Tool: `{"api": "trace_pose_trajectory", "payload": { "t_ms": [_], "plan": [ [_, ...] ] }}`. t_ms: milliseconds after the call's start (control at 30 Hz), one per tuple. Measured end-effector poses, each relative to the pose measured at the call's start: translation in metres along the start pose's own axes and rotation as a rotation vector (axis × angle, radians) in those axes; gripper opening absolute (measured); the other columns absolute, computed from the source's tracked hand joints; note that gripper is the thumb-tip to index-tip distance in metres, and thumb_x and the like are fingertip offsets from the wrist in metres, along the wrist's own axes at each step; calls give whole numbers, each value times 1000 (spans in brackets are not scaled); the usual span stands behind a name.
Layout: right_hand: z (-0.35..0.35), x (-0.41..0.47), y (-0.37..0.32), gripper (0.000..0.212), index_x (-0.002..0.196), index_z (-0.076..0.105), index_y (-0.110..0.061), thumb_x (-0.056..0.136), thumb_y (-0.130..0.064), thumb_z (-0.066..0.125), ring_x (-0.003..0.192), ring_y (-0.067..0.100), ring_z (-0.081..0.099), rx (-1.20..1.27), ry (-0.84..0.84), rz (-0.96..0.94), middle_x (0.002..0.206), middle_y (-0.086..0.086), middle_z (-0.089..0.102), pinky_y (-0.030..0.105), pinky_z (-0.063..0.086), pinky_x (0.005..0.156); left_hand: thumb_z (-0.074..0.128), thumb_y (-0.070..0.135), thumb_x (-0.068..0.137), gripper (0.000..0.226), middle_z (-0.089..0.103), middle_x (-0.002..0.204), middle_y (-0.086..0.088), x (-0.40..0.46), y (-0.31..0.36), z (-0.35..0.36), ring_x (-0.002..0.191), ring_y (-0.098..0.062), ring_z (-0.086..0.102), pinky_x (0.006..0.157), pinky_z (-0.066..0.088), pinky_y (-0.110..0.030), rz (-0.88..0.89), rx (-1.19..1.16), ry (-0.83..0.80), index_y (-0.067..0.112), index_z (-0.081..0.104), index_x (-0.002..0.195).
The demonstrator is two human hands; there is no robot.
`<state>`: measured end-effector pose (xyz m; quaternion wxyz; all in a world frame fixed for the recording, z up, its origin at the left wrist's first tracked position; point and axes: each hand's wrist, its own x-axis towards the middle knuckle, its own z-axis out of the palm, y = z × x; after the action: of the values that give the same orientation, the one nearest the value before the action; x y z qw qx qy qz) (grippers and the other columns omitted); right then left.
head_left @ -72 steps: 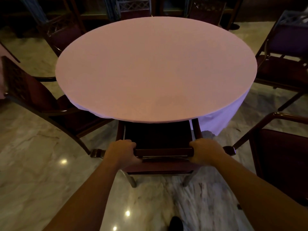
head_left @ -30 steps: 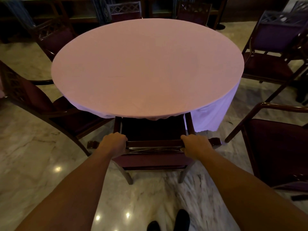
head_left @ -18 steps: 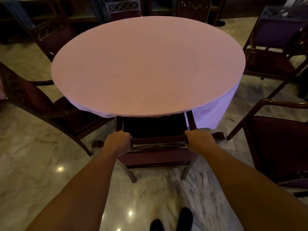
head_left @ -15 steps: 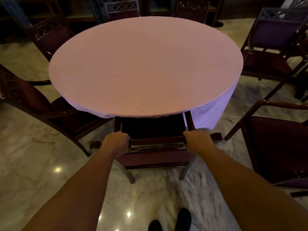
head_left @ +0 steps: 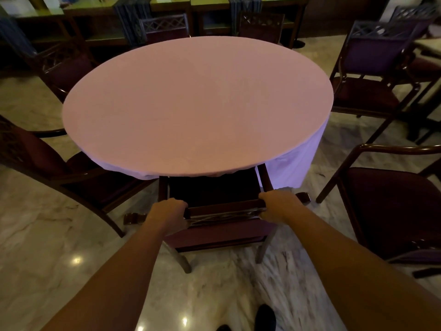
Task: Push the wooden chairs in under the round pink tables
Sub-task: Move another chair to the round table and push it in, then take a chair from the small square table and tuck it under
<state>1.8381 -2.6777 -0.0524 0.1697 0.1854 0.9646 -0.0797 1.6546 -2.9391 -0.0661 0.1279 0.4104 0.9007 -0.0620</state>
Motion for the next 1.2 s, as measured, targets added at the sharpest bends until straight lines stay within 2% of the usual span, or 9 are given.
{"api": "trace_pose_trajectory", "payload": {
  "t_ms": [300, 467, 533, 633, 767, 833, 900, 1033, 1200],
  "plan": [
    [-1, -45, 18, 63, 149, 48, -19, 94, -40, 66, 128, 28, 56, 334, 115, 81, 143, 7, 59, 39, 49, 101, 66, 52, 88, 37, 66, 90, 7, 6, 48, -20, 80, -16, 63, 59, 44, -30, 215, -8, 43, 29, 62, 116],
    [4, -85, 45, 27, 113, 71, -16, 93, -32, 65, 97, 24, 65, 440, 202, 145, 100, 1, 67, 32, 49, 78, 59, 52, 95, 50, 68, 124, 5, 15, 105, -39, 110, -21, 65, 83, 54, -39, 395, -49, 174, 26, 59, 137],
    [7, -106, 64, 28, 113, 72, -14, 93, -33, 64, 101, 25, 66, 437, 198, 215, 108, 5, 70, 34, 51, 81, 55, 50, 95, 44, 70, 119, 4, 17, 139, -50, 106, -22, 67, 80, 56, -40, 468, -57, 209, 25, 63, 130],
    [17, -148, 100, 34, 121, 71, -13, 94, -33, 65, 109, 24, 64, 486, 195, 327, 120, 6, 69, 33, 50, 90, 48, 50, 88, 29, 71, 87, 5, 21, 199, -62, 82, -22, 69, 69, 55, -40, 547, -79, 179, 28, 66, 95],
    [36, -209, 154, 30, 115, 72, -19, 92, -38, 65, 104, 19, 63, 565, 176, 444, 116, 2, 69, 31, 51, 88, 54, 50, 87, 32, 63, 75, 4, 31, 283, -61, 71, -20, 62, 65, 54, -38, 599, -15, -24, 21, 60, 76],
    [47, -245, 185, 30, 112, 73, -20, 91, -41, 66, 100, 19, 65, 581, 158, 514, 112, 1, 69, 36, 55, 88, 59, 48, 84, 38, 52, 63, 4, 33, 330, -54, 62, -19, 53, 58, 45, -37, 637, -4, -120, 18, 51, 63],
    [58, -280, 214, 31, 109, 73, -21, 90, -44, 65, 96, 20, 67, 585, 159, 554, 109, 2, 71, 38, 57, 86, 64, 41, 85, 42, 44, 58, 2, 34, 375, -47, 56, -23, 43, 56, 37, -42, 666, 13, -190, 15, 45, 58],
    [82, -361, 275, 26, 101, 75, -16, 90, -34, 61, 85, 16, 66, 579, 118, 649, 97, 2, 75, 27, 51, 66, 71, 24, 90, 48, 42, 48, 10, 15, 478, -33, 50, -12, 43, 56, 32, -26, 799, -61, -251, 24, 41, 52],
    [113, -454, 342, 25, 98, 72, -12, 89, -34, 63, 99, 23, 65, 622, 168, 805, 103, 4, 70, 34, 54, 84, 68, 44, 76, 35, 47, 48, 11, -10, 599, -13, 56, -18, 54, 59, 38, -27, 849, -112, -288, 34, 57, 44]
  ]
}}
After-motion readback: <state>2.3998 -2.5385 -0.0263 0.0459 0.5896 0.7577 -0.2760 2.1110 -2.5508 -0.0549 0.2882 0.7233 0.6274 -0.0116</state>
